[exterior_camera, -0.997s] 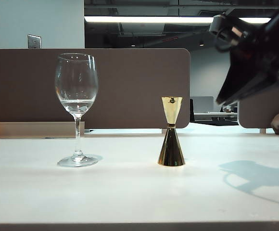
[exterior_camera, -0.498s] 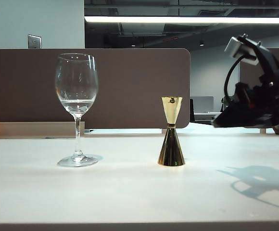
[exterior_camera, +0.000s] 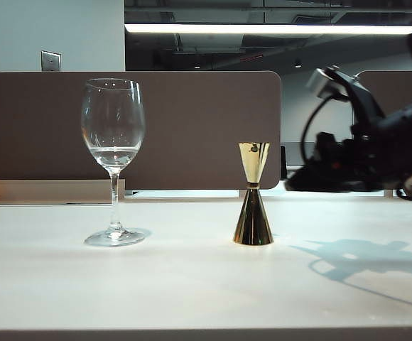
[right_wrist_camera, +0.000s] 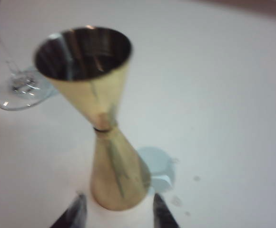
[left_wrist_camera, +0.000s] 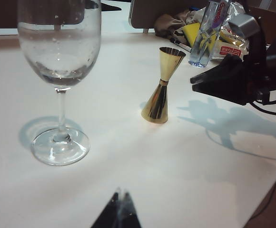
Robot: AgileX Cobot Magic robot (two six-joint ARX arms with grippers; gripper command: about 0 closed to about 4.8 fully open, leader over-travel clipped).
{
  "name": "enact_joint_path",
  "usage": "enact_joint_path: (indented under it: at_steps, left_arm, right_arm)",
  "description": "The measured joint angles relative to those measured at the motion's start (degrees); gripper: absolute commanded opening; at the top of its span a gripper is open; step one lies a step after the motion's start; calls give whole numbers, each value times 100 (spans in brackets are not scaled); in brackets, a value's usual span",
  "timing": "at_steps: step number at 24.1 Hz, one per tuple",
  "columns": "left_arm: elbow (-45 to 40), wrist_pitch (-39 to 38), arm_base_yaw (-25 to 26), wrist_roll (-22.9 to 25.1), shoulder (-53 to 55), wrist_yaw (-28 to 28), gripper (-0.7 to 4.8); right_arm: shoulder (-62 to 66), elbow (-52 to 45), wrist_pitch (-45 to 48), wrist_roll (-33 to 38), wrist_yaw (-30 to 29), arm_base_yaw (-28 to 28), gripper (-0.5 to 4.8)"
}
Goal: Pick up the jigger and pour the water inside into the glass.
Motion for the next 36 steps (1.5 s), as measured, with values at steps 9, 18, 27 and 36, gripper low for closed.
enact_joint_path:
  at_steps: [9,18,27,36]
  left_arm:
    - [0,0,0,0,0,0,-5]
    - [0,0,0,0,-2,0,-5]
    - [0,0,0,0,-7,0,-5]
    - [0,0,0,0,-4,0,-5]
  right_arm:
    - [470,332,31,0,-9,199,246]
    - [839,732,79,0,-28,297,246]
    - [1102,1071,81,0,-9,459,243]
    - [1300,1143,79,0,118,481,200]
